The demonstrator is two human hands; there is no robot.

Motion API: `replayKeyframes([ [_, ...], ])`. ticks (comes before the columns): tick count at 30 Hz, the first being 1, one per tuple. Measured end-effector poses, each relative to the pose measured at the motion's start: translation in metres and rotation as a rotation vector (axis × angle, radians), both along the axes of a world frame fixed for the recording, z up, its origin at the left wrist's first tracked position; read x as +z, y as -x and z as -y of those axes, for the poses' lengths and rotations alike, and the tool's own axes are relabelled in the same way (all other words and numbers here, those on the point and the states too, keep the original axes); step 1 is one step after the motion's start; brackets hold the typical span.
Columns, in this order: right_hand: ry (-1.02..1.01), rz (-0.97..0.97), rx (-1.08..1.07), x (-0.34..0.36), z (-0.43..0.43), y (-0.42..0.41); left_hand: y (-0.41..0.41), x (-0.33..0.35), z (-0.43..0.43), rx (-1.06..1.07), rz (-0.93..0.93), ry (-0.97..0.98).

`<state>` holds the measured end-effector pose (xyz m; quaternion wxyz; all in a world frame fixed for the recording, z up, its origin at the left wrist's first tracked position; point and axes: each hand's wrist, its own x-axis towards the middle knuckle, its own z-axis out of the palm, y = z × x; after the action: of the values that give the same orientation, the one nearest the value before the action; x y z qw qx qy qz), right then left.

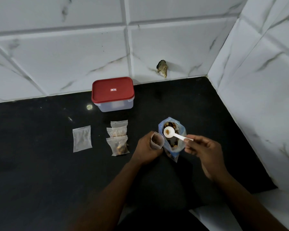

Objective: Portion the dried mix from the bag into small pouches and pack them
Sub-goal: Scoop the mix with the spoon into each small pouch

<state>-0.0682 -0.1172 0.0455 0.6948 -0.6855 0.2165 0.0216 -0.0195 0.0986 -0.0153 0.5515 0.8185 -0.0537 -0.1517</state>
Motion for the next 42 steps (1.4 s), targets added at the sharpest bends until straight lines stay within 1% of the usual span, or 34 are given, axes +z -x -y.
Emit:
replayKeyframes([
  [2, -0.011, -0.039, -0.05, -0.003, 0.008, -0.008, 0.001, -0.002, 0.0, 0.011, -0.005, -0.002],
  [3, 0.047, -0.039, -0.062, -0.005, 0.012, -0.013, 0.002, -0.002, 0.0, 0.019, -0.005, -0.01],
  [5, 0.271, -0.015, -0.034, -0.011, 0.019, -0.023, 0.004, -0.005, 0.0, 0.038, -0.006, -0.028],
  [7, 0.538, 0.036, 0.073, -0.014, 0.023, -0.033, 0.006, -0.007, -0.001, 0.047, -0.013, -0.041],
  [9, 0.715, 0.123, 0.206, -0.018, 0.023, -0.042, 0.008, -0.01, -0.002, 0.043, -0.029, -0.053],
  [11, 0.807, 0.229, 0.318, -0.023, 0.021, -0.05, 0.009, -0.011, -0.002, 0.031, -0.045, -0.057],
  [14, 0.909, 0.361, 0.425, -0.034, 0.015, -0.062, 0.008, -0.013, -0.001, 0.03, -0.054, -0.066],
  [17, 0.978, 0.367, 0.566, -0.038, 0.009, -0.071, 0.008, -0.013, 0.0, 0.024, -0.07, -0.065],
  [20, 1.037, 0.313, 0.788, -0.028, 0.015, -0.072, 0.008, -0.012, 0.0, 0.019, -0.078, -0.056],
  [22, 1.016, 0.307, 0.881, -0.02, 0.023, -0.071, 0.009, -0.011, -0.001, 0.023, -0.077, -0.05],
  [23, 0.993, 0.306, 0.879, -0.016, 0.027, -0.07, 0.009, -0.011, -0.002, 0.023, -0.074, -0.05],
  [26, 0.929, 0.352, 0.719, -0.007, 0.036, -0.073, 0.01, -0.013, -0.002, 0.024, -0.076, -0.05],
  [28, 0.92, 0.374, 0.655, -0.008, 0.039, -0.078, 0.01, -0.012, -0.003, 0.019, -0.088, -0.06],
  [30, 0.962, 0.35, 0.666, -0.01, 0.036, -0.08, 0.01, -0.012, -0.003, 0.009, -0.102, -0.08],
  [32, 0.996, 0.284, 0.69, -0.013, 0.032, -0.075, 0.008, -0.011, -0.002, -0.011, -0.117, -0.088],
  [34, 0.986, 0.22, 0.701, -0.013, 0.026, -0.068, 0.007, -0.01, 0.0, -0.033, -0.134, -0.097],
  [37, 0.898, 0.095, 0.678, -0.016, 0.019, -0.053, 0.005, -0.011, 0.002, -0.059, -0.138, -0.108],
  [39, 0.79, -0.052, 0.597, -0.02, 0.015, -0.045, 0.006, -0.013, 0.002, -0.063, -0.13, -0.111],
  [41, 0.593, -0.19, 0.45, -0.025, 0.011, -0.043, 0.005, -0.016, 0.002, -0.055, -0.129, -0.105],
  [42, 0.454, -0.244, 0.355, -0.027, 0.008, -0.042, 0.005, -0.018, 0.002, -0.058, -0.13, -0.101],
])
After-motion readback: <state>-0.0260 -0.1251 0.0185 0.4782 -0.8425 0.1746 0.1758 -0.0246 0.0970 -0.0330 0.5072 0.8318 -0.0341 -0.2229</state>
